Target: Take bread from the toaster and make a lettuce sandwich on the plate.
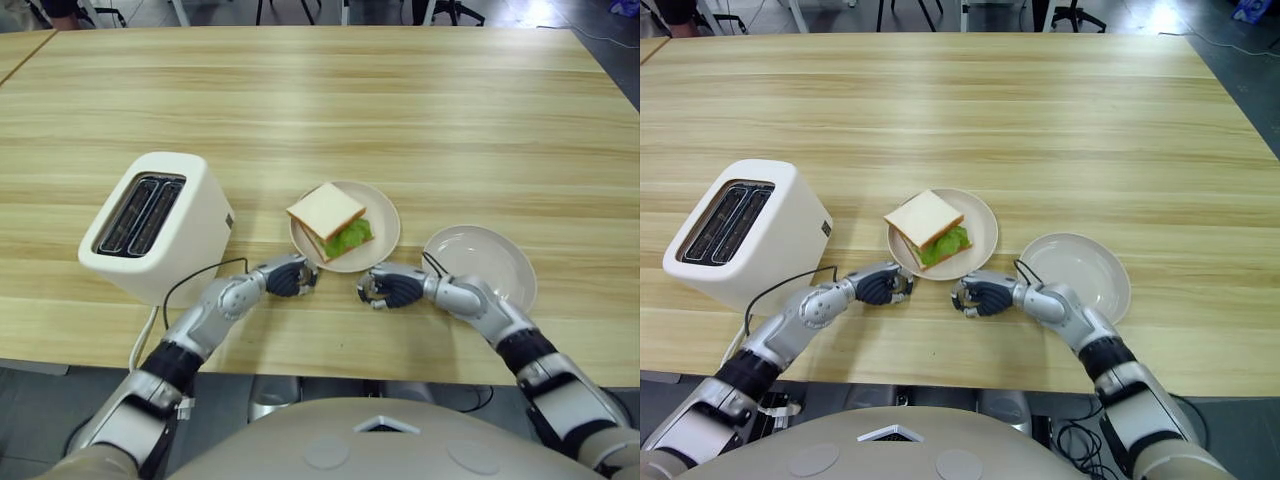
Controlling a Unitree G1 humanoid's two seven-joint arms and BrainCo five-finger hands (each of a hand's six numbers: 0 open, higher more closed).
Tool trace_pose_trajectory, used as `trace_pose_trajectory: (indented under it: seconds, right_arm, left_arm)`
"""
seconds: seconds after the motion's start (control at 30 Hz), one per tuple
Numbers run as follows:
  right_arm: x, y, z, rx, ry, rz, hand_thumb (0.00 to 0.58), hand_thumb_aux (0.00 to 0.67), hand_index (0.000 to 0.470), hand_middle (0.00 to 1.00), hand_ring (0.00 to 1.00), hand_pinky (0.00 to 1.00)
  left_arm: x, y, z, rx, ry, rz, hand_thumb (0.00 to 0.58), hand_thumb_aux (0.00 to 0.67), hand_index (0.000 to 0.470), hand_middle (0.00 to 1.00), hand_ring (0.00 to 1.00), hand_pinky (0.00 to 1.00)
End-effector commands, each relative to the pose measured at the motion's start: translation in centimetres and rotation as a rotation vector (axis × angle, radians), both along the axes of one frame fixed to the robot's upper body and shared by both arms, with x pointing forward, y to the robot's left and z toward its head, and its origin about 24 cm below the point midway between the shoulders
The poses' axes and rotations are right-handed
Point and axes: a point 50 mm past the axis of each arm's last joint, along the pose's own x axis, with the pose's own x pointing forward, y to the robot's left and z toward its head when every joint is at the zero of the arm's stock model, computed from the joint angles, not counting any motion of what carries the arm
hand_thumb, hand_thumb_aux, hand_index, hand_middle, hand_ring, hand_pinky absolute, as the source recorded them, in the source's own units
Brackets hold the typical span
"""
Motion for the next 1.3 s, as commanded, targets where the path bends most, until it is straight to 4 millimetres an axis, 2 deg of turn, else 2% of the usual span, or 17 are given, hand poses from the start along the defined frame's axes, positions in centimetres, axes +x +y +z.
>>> trace_pose_trajectory:
  seconds: [0.03, 0.17, 0.27, 0.4, 0.53, 0.57, 0.6, 0.63, 0.67, 0.7, 0.73, 0.77, 0.83, 0.97, 1.1, 1.2, 1.3]
  right_arm:
    - [2.2, -0.5, -1.1, -0.087, -0.02, -0.083, 0.58, 0.67, 0.46, 1.0, 1.0, 1.0]
    - [4.2, -0.4, -0.9, -0.111, -0.048, -0.162, 0.58, 0.67, 0.46, 1.0, 1.0, 1.0]
    - [5.7, -0.5, -0.8, -0.143, -0.058, -0.26, 0.58, 0.67, 0.46, 1.0, 1.0, 1.0]
    - [6.7, -0.8, -0.6, -0.18, -0.098, -0.347, 0.58, 0.67, 0.46, 1.0, 1.0, 1.0]
    - [6.6, -1.0, -0.1, -0.028, -0.065, -0.403, 0.58, 0.67, 0.46, 1.0, 1.0, 1.0]
    - [6.4, -1.2, 0.2, 0.05, -0.041, -0.415, 0.58, 0.67, 0.46, 0.92, 0.92, 0.92]
    - [6.1, -1.4, 0.4, 0.126, -0.019, -0.417, 0.57, 0.581, 0.399, 0.59, 0.59, 0.59]
    - [5.8, -1.6, 0.7, 0.202, -0.005, -0.417, 0.058, 0.034, 0.023, 0.0, 0.0, 0.0]
    - [5.4, -1.9, 1.2, 0.313, 0.012, -0.42, 0.0, 0.0, 0.0, 0.0, 0.0, 0.0]
    - [5.1, -2.1, 1.8, 0.425, 0.015, -0.417, 0.0, 0.0, 0.0, 0.0, 0.0, 0.0]
    - [4.7, -2.4, 2.4, 0.538, 0.004, -0.414, 0.0, 0.0, 0.0, 0.0, 0.0, 0.0]
    - [4.2, -2.7, 3.0, 0.651, -0.007, -0.42, 0.0, 0.0, 0.0, 0.0, 0.0, 0.0]
    - [3.4, -3.4, 3.7, 0.804, -0.018, -0.438, 0.0, 0.0, 0.0, 0.0, 0.0, 0.0]
    - [1.6, -4.3, 4.5, 0.936, -0.085, -0.442, 0.0, 0.0, 0.0, 0.0, 0.0, 0.0]
    - [0.9, -5.0, 6.7, 1.121, -0.218, -0.508, 0.0, 0.0, 0.0, 0.0, 0.0, 0.0]
    - [0.5, -5.0, 7.5, 1.199, -0.263, -0.552, 0.0, 0.0, 0.0, 0.0, 0.0, 0.0]
    - [0.2, -4.9, 7.9, 1.217, -0.297, -0.577, 0.0, 0.0, 0.0, 0.0, 0.0, 0.0]
  left_arm:
    - [2.8, 1.5, -1.6, 0.062, 0.001, 0.149, 0.58, 0.67, 0.46, 1.0, 1.0, 1.0]
    - [5.5, 1.1, -1.7, 0.07, -0.027, 0.243, 0.58, 0.67, 0.46, 1.0, 1.0, 1.0]
    - [6.5, -0.1, -1.7, 0.04, -0.042, 0.298, 0.58, 0.67, 0.46, 1.0, 1.0, 1.0]
    - [7.0, -1.4, -1.4, -0.036, -0.07, 0.333, 0.58, 0.67, 0.46, 1.0, 1.0, 1.0]
    - [7.0, -1.6, -0.6, -0.168, -0.122, 0.347, 0.58, 0.67, 0.46, 1.0, 1.0, 1.0]
    - [7.0, -1.4, -0.2, -0.221, -0.148, 0.351, 0.58, 0.67, 0.46, 1.0, 1.0, 1.0]
    - [6.8, -1.1, 0.2, -0.281, -0.176, 0.352, 0.58, 0.67, 0.46, 1.0, 1.0, 1.0]
    - [6.6, -0.9, 0.7, -0.335, -0.21, 0.34, 0.58, 0.67, 0.46, 1.0, 1.0, 1.0]
    - [6.1, -0.8, 1.3, -0.393, -0.242, 0.309, 0.546, 0.507, 0.348, 1.0, 1.0, 1.0]
    - [5.5, -0.7, 1.9, -0.447, -0.269, 0.274, 0.313, 0.215, 0.148, 1.0, 1.0, 1.0]
    - [4.7, -0.6, 2.7, -0.503, -0.296, 0.246, 0.0, 0.0, 0.0, 0.45, 0.45, 0.45]
    - [4.0, -0.5, 3.6, -0.566, -0.318, 0.234, 0.0, 0.0, 0.0, 0.0, 0.0, 0.0]
    - [2.7, -0.1, 5.3, -0.668, -0.347, 0.244, 0.0, 0.0, 0.0, 0.0, 0.0, 0.0]
    - [0.5, 0.3, 8.8, -0.83, -0.412, 0.278, 0.0, 0.0, 0.0, 0.0, 0.0, 0.0]
    - [-1.3, 0.3, 11.4, -0.933, -0.49, 0.308, 0.0, 0.0, 0.0, 0.0, 0.0, 0.0]
    - [-1.9, 0.5, 12.2, -1.054, -0.518, 0.397, 0.0, 0.0, 0.0, 0.0, 0.0, 0.0]
    - [-2.3, 0.1, 12.0, -1.076, -0.505, 0.415, 0.0, 0.0, 0.0, 0.0, 0.0, 0.0]
